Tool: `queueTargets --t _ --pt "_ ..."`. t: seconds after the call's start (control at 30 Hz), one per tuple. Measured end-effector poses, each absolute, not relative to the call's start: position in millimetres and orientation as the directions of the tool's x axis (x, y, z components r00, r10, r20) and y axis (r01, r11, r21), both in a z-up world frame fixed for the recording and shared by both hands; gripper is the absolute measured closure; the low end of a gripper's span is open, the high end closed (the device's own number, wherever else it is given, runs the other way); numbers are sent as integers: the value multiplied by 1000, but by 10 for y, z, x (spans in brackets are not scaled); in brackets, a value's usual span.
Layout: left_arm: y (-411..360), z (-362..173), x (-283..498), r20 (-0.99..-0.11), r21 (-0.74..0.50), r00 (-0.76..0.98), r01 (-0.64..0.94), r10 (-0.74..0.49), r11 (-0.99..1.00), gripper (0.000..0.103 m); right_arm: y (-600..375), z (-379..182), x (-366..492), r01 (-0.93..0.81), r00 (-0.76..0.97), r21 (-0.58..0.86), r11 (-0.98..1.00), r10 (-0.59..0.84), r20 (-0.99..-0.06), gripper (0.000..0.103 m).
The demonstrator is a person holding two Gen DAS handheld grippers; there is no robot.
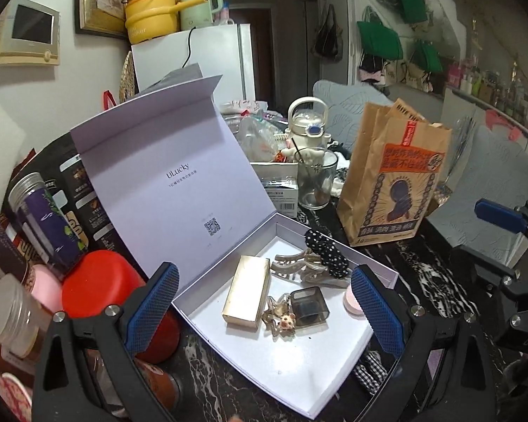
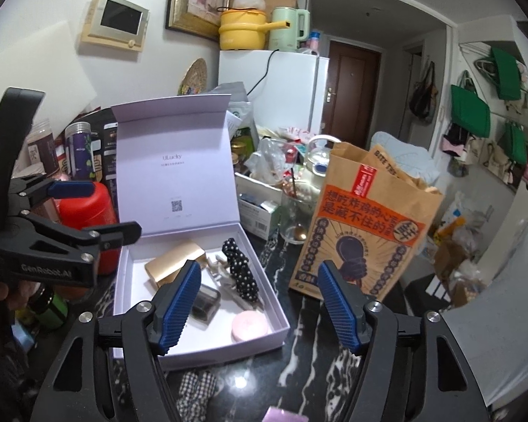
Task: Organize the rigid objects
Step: 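Withdraw both grippers from the box toward the gingham scrunchie and purple box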
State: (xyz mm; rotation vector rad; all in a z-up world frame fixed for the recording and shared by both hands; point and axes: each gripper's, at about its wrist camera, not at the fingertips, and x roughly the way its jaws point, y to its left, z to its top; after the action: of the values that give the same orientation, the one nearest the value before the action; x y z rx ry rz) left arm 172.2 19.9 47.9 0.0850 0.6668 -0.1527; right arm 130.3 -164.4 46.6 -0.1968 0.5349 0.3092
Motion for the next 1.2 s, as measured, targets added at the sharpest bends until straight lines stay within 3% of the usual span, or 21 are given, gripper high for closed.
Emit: queueTargets --t 0.53,1.2 --pt "182 476 1031 -604 83 793 168 -84 982 3 -1690 349 682 -325 822 -76 943 242 -516 32" --pt "176 -79 607 -705 32 699 199 -119 979 3 -1687 -248 266 -288 773 -20 957 220 -595 32"
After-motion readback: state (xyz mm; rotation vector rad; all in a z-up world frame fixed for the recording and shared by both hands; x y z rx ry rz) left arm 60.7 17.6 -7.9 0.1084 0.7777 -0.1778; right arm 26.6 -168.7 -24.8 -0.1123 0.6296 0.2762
